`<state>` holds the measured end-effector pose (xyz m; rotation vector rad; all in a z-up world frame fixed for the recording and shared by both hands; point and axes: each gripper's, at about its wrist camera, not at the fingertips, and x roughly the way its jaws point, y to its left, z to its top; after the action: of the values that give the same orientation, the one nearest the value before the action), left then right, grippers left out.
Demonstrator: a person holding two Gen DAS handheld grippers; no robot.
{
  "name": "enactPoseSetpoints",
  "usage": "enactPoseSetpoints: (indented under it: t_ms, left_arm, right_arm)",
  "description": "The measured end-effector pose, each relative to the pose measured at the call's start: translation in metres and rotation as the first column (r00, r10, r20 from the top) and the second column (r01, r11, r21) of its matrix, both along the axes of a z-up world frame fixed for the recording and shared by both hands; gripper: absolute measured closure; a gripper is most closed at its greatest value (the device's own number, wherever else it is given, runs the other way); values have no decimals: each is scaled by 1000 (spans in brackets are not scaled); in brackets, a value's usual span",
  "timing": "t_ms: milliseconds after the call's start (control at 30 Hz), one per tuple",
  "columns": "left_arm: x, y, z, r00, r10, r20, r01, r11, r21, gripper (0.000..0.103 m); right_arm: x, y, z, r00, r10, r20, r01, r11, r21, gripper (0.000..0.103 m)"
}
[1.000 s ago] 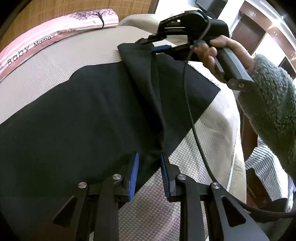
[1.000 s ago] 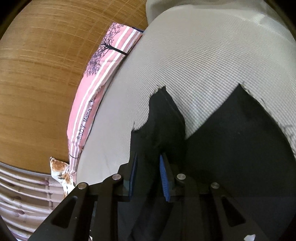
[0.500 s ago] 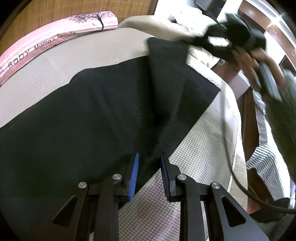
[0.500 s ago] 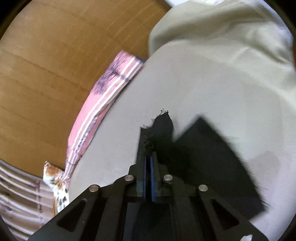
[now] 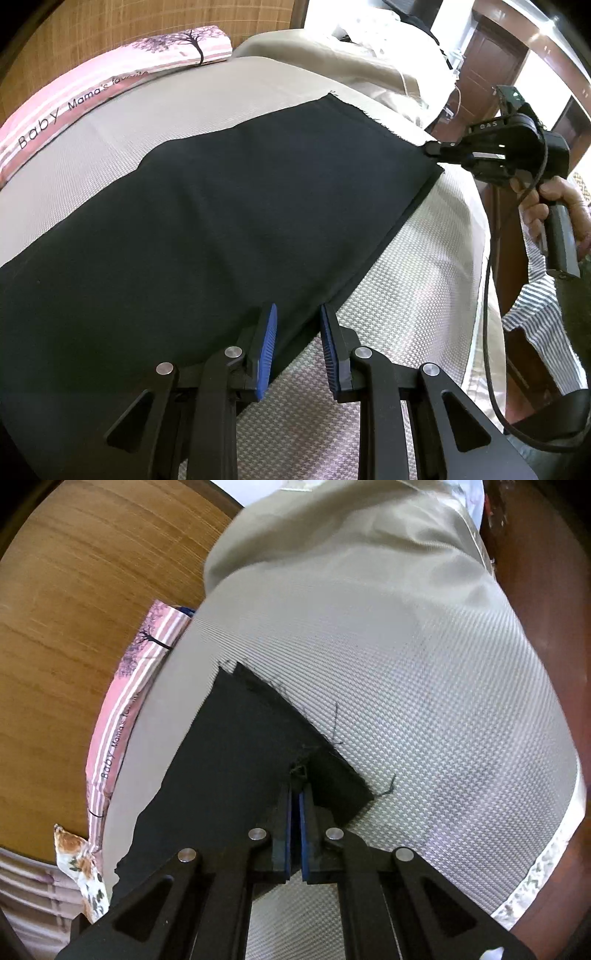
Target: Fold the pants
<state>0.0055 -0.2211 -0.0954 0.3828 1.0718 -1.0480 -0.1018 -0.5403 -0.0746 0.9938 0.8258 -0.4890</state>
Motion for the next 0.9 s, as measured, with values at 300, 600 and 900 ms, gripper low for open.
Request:
enactPoseSetpoints:
  t_ms: [300,600,900]
  left_arm:
    - [10,8,0,1000,-1,-30,0,1000,-17,77]
    - [39,56,28,989,109,-100,-119,987,-104,76]
    - [110,186,40,838,545,37,-542,838,-62,74]
  right_arm:
    - [1,9,-12,993,17,-120,-26,997,-74,101]
    - [-6,16,34,992,15,-125,-32,991,-129,68]
    - [139,123,65,867,494,-57,-496,852,-169,68]
